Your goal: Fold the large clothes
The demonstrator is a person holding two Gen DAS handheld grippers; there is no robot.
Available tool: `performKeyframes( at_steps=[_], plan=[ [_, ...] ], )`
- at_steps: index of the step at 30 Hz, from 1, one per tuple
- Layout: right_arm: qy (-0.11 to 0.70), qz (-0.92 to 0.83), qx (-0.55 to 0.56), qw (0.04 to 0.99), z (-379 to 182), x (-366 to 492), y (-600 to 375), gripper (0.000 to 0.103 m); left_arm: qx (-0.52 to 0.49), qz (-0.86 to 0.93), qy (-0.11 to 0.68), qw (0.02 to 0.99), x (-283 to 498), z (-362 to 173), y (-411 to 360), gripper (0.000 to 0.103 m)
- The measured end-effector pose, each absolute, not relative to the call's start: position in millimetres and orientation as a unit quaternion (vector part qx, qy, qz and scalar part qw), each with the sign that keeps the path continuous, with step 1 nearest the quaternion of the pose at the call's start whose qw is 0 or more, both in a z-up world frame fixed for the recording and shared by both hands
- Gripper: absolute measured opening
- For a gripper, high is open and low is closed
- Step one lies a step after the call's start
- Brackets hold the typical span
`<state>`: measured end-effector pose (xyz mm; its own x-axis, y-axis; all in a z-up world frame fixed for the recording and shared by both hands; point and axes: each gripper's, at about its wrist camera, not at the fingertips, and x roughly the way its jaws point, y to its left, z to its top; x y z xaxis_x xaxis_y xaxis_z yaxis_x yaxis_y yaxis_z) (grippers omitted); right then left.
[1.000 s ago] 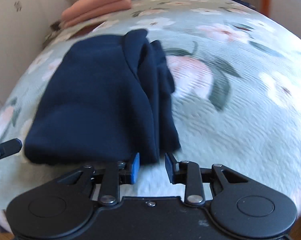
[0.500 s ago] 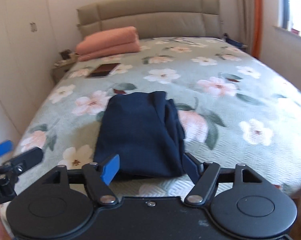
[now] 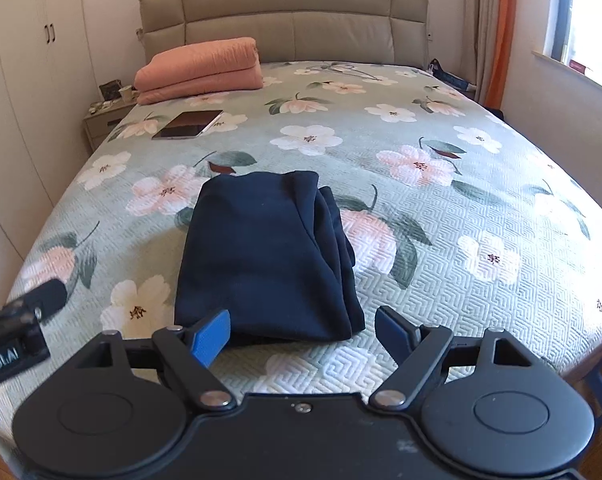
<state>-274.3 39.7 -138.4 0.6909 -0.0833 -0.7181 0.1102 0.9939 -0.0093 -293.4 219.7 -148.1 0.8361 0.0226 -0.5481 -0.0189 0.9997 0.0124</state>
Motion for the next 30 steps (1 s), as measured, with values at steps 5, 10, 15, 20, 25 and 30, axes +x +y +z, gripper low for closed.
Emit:
performKeyframes(
  at_steps=[5, 10, 15, 20, 25, 30],
  plan=[
    [0.393, -0.048, 0.009, 0.918, -143, -276, 43, 0.094, 0.005, 0.029, 0.267, 0.963, -299, -144, 218, 0.103],
    [0.396, -0.043, 0.012, 0.917, -144, -278, 42, 0.094, 0.068, 0.045, 0.274, 0.958, -298, -150, 212, 0.103],
    [0.397, -0.043, 0.01, 0.917, -143, -279, 43, 0.094, 0.044, 0.023, 0.288, 0.956, -299, -150, 214, 0.103],
    [0.396, -0.042, 0.011, 0.917, -142, -280, 43, 0.094, 0.039, 0.013, 0.297, 0.954, -298, -148, 215, 0.103],
    [0.392, -0.039, 0.01, 0.919, -135, -284, 47, 0.094, 0.031, 0.001, 0.307, 0.951, -301, -145, 221, 0.103],
    [0.387, -0.036, 0.015, 0.921, -129, -292, 50, 0.094, 0.039, 0.0, 0.301, 0.953, -312, -139, 223, 0.103]
  ],
)
